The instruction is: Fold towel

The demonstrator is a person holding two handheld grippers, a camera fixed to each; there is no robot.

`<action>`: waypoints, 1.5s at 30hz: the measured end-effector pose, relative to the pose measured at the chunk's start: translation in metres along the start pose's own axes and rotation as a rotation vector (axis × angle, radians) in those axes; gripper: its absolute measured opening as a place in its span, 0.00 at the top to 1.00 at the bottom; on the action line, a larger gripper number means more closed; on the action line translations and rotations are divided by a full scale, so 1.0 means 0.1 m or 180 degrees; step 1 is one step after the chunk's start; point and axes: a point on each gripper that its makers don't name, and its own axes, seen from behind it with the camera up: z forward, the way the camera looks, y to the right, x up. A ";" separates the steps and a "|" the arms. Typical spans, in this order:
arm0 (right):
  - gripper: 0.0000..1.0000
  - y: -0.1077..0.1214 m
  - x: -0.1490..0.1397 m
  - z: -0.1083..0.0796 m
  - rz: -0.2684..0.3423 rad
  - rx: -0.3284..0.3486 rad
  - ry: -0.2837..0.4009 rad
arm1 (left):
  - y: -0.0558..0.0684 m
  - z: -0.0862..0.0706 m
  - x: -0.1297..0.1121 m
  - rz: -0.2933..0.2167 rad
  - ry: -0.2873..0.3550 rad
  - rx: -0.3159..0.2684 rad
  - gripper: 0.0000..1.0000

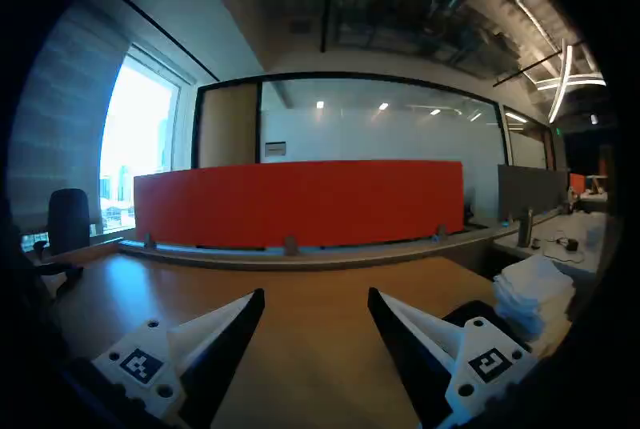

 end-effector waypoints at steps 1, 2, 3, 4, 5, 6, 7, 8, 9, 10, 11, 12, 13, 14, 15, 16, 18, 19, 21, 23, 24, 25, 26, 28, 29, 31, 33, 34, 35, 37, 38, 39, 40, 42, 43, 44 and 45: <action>0.00 0.01 -0.03 0.01 0.0006 0.0000 -0.0002 | 0.00 0.00 0.00 0.0000 0.0000 0.0000 0.04; 0.00 0.01 -0.06 0.02 0.0012 0.0000 -0.0005 | 0.00 0.00 0.00 0.0000 0.0000 0.0000 0.04; 0.00 0.02 -0.09 0.03 0.0018 0.0000 -0.0007 | 0.00 0.00 0.00 0.0000 0.0000 0.0000 0.04; 0.00 0.03 -0.12 0.04 0.0023 0.0000 -0.0014 | 0.00 0.00 0.00 0.0000 0.0000 0.0000 0.04; 0.00 0.03 -0.15 0.05 0.0027 -0.0001 -0.0021 | 0.00 0.00 0.00 0.0000 0.0000 0.0000 0.04; 0.00 0.04 -0.18 0.05 0.0031 -0.0001 -0.0029 | 0.00 0.00 0.00 0.0000 0.0000 0.0001 0.04; 0.00 0.04 -0.21 0.06 0.0034 0.0003 -0.0030 | 0.00 0.00 0.00 0.0000 0.0000 0.0001 0.04; 0.00 0.04 -0.24 0.06 0.0037 0.0008 -0.0031 | 0.00 0.00 0.00 0.0000 0.0000 0.0001 0.04; 0.00 0.04 -0.27 0.07 0.0040 0.0012 -0.0032 | 0.00 0.00 0.00 0.0000 0.0000 0.0001 0.04; 0.00 0.04 -0.30 0.08 0.0043 0.0020 -0.0028 | 0.00 0.00 0.00 0.0000 0.0001 0.0001 0.04; 0.00 0.04 -0.32 0.08 0.0047 0.0026 -0.0023 | 0.00 0.00 0.00 0.0000 0.0001 0.0000 0.04; 0.00 0.04 -0.35 0.09 0.0050 0.0033 -0.0019 | 0.00 0.00 0.00 0.0000 0.0001 0.0000 0.04; 0.00 0.05 -0.37 0.10 0.0050 0.0035 -0.0014 | 0.00 0.00 0.00 0.0000 0.0001 0.0000 0.04; 0.00 0.06 -0.39 0.10 0.0050 0.0037 -0.0010 | 0.00 0.00 0.00 0.0000 0.0001 0.0000 0.04; 0.00 0.07 -0.40 0.10 0.0050 0.0038 -0.0005 | 0.00 0.00 0.00 0.0000 0.0001 0.0000 0.04; 0.00 0.08 -0.42 0.11 0.0047 0.0036 -0.0001 | 0.00 0.00 0.00 0.0000 0.0001 0.0000 0.04; 0.00 0.11 -0.45 0.11 0.0042 0.0032 0.0007 | 0.00 0.00 0.00 0.0000 0.0001 0.0000 0.04; 0.00 0.11 -0.46 0.11 0.0042 0.0035 0.0009 | 0.01 0.00 0.00 0.0000 0.0001 0.0000 0.04; 0.00 0.12 -0.49 0.11 0.0042 0.0042 0.0010 | 0.01 0.00 0.00 0.0000 0.0001 0.0001 0.04; 0.00 0.12 -0.52 0.11 0.0059 0.0047 0.0000 | 0.01 0.00 0.00 0.0000 0.0001 0.0000 0.04; 0.00 0.12 -0.53 0.11 0.0067 0.0049 -0.0005 | 0.01 0.00 -0.01 0.0000 0.0001 0.0000 0.04; 0.00 0.12 -0.54 0.11 0.0073 0.0046 -0.0005 | 0.01 0.00 -0.01 0.0000 0.0001 0.0000 0.04; 0.00 0.12 -0.55 0.11 0.0079 0.0042 -0.0004 | 0.01 0.00 -0.01 0.0000 0.0001 0.0000 0.04; 0.00 0.12 -0.57 0.11 0.0086 0.0034 -0.0007 | 0.01 0.00 -0.01 0.0000 0.0001 0.0000 0.04; 0.00 0.13 -0.58 0.11 0.0087 0.0030 -0.0011 | 0.01 0.00 0.00 0.0000 0.0001 0.0000 0.04; 0.00 0.13 -0.59 0.10 0.0080 0.0023 -0.0011 | 0.01 0.00 0.00 0.0000 0.0001 0.0000 0.04; 0.00 0.13 -0.58 0.09 0.0061 0.0016 0.0001 | 0.01 0.00 -0.01 0.0000 0.0001 0.0000 0.04; 0.00 0.13 -0.58 0.08 0.0055 0.0014 0.0006 | 0.01 0.00 -0.01 0.0000 0.0001 0.0000 0.04; 0.00 0.13 -0.57 0.08 0.0049 0.0012 0.0012 | 0.01 0.00 -0.01 0.0000 0.0001 0.0000 0.04; 0.00 0.13 -0.56 0.07 0.0040 0.0012 0.0023 | 0.01 0.00 -0.01 0.0000 0.0002 0.0000 0.04; 0.00 0.13 -0.56 0.06 0.0035 0.0015 0.0029 | 0.01 0.00 -0.01 0.0000 0.0002 0.0000 0.04; 0.00 0.12 -0.55 0.05 0.0030 0.0017 0.0035 | 0.01 0.00 -0.01 0.0000 0.0002 0.0000 0.04; 0.00 0.12 -0.55 0.05 0.0023 0.0021 0.0042 | 0.01 0.00 -0.01 0.0000 0.0002 0.0000 0.04; 0.00 0.10 -0.56 0.04 0.0006 0.0029 0.0055 | 0.01 0.00 -0.01 0.0000 0.0001 0.0000 0.04; 0.00 0.10 -0.56 0.04 -0.0003 0.0035 0.0054 | 0.01 0.00 -0.01 0.0000 0.0002 0.0000 0.04; 0.00 0.09 -0.56 0.03 -0.0012 0.0043 0.0053 | 0.01 0.00 -0.01 0.0000 0.0002 0.0000 0.04; 0.00 0.09 -0.57 0.03 -0.0021 0.0049 0.0052 | 0.01 0.00 -0.01 0.0000 0.0002 0.0000 0.04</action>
